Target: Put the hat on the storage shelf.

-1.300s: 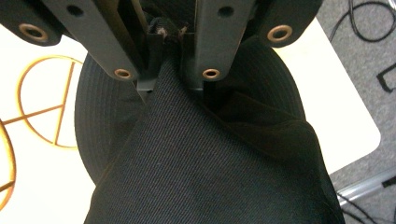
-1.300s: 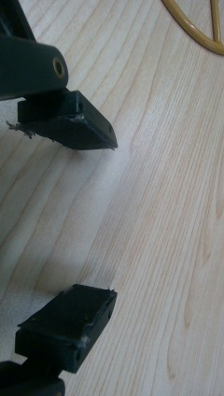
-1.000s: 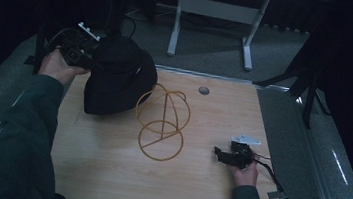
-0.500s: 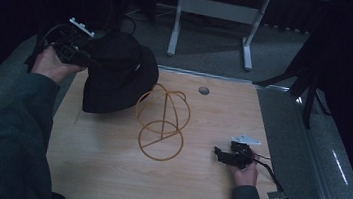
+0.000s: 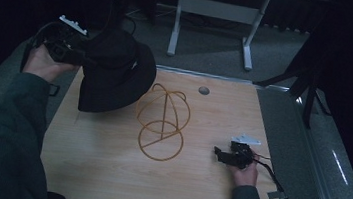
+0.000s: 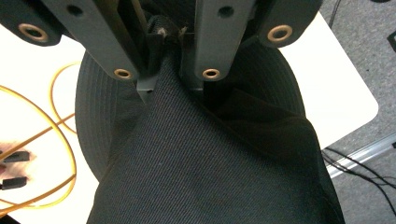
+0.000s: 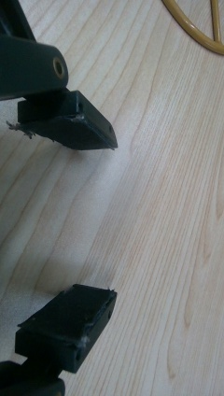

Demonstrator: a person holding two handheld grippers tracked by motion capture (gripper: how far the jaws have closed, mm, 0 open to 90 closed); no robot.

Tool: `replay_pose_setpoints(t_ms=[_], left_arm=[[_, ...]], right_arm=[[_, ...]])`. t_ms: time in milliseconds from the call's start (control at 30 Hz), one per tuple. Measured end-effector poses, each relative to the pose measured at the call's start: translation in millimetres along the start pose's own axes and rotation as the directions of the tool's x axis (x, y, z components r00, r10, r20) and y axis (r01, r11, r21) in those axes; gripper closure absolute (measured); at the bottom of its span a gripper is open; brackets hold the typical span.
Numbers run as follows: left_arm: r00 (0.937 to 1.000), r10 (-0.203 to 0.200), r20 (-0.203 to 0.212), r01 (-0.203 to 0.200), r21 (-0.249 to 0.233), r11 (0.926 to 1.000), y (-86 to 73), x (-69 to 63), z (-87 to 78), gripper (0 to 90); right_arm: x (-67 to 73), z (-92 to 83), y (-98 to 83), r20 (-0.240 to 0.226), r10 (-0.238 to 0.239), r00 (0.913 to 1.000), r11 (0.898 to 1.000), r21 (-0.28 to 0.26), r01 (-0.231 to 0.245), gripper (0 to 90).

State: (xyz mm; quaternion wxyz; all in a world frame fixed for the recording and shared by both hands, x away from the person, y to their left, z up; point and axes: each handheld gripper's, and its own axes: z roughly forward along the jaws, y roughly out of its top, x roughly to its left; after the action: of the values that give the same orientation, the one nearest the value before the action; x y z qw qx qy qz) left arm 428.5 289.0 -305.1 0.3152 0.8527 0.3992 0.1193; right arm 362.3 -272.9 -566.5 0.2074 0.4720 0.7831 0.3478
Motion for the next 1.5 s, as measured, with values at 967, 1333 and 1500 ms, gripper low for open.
replay_pose_setpoints(t_ms=[967, 1333, 1500], left_arm=[[0.9949, 0.082, 0.06, -0.077, -0.073, 0.9944, -5.5, -4.1, -21.2, 85.0], [0.9917, 0.098, 0.083, -0.089, -0.1, 0.991, -5.6, -3.4, -30.8, 85.0], [0.9916, 0.102, 0.079, -0.094, -0.105, 0.99, -2.5, -5.0, -35.9, 84.9]], right_arm=[[0.0, 0.0, 0.0, 0.0, 0.0, 1.0, 1.0, 0.0, 0.0, 22.4], [0.0, 0.0, 0.0, 0.0, 0.0, 1.0, 1.0, 0.0, 0.0, 22.4], [-0.1, 0.0, 0.0, 0.001, -0.001, 1.0, 1.0, 0.0, 0.001, 22.4]])
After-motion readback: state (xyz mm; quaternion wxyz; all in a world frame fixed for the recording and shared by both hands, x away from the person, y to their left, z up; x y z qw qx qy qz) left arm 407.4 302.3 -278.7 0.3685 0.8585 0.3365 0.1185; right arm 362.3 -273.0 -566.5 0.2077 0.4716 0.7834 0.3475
